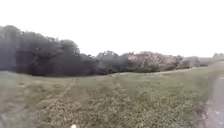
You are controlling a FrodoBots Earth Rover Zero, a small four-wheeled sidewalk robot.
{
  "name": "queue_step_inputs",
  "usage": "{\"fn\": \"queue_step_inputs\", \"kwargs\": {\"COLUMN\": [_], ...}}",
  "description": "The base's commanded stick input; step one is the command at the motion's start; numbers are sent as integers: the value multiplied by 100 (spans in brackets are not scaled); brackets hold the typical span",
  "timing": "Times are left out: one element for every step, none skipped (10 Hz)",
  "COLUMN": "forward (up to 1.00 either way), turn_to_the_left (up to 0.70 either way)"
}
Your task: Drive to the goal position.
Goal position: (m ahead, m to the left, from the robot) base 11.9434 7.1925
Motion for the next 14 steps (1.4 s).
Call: {"fn": "queue_step_inputs", "kwargs": {"forward": [0, 0, 0, 0, 0, 0, 12, 83, 100, 100, 100, 100, 100, 100], "turn_to_the_left": [0, 0, 0, 0, 0, 0, 0, 0, 0, 0, 0, 0, 0, 0]}}
